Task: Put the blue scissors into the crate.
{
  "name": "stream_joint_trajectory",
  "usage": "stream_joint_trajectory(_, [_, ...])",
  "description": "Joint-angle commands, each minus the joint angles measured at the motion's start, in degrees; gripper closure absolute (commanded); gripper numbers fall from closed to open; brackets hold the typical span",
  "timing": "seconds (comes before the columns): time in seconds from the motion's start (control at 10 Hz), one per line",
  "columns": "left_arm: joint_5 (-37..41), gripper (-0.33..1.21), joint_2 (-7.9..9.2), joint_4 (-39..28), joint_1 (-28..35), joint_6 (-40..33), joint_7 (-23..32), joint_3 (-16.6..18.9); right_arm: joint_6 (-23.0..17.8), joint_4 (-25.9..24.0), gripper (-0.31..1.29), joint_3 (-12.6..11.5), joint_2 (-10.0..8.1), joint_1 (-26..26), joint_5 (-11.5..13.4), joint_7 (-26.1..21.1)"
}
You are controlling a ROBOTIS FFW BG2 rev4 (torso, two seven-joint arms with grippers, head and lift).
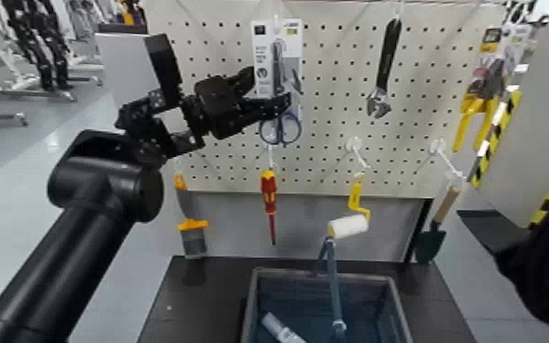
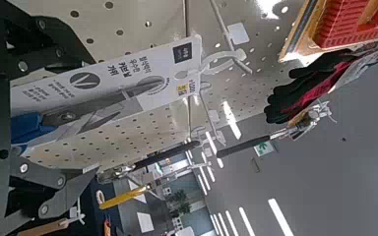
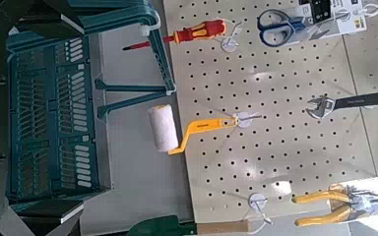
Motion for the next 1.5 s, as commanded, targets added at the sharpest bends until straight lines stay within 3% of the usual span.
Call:
stream_joint_trajectory(0.1, [-0.8,1.03,0.02,-0.8,0.0,0.9,0.2,0.4,0.0,0.0,0.08,0.0,-0.07,0.0,-0.1,0.0])
stream_joint_trajectory(0.2, [-1.1,1.06,0.02,-1.0,0.0,1.5,0.4,0.6,0.0,0.0,0.08,0.1,-0.07,0.0,0.0,0.0])
stream_joint_trajectory(0.3, [-1.4,1.19,0.02,-1.3,0.0,1.8,0.4,0.8,0.0,0.0,0.08,0.1,-0.07,0.0,-0.1,0.0])
stream_joint_trajectory(1.1, [-2.0,1.18,0.02,-2.4,0.1,2.0,1.1,1.3,0.1,0.2,0.08,0.1,-0.07,0.0,-0.2,0.0])
stream_joint_trajectory(1.5, [-2.3,1.18,0.54,-11.6,3.1,4.2,1.6,4.7,0.1,0.2,0.08,0.1,-0.07,0.0,-0.4,0.0])
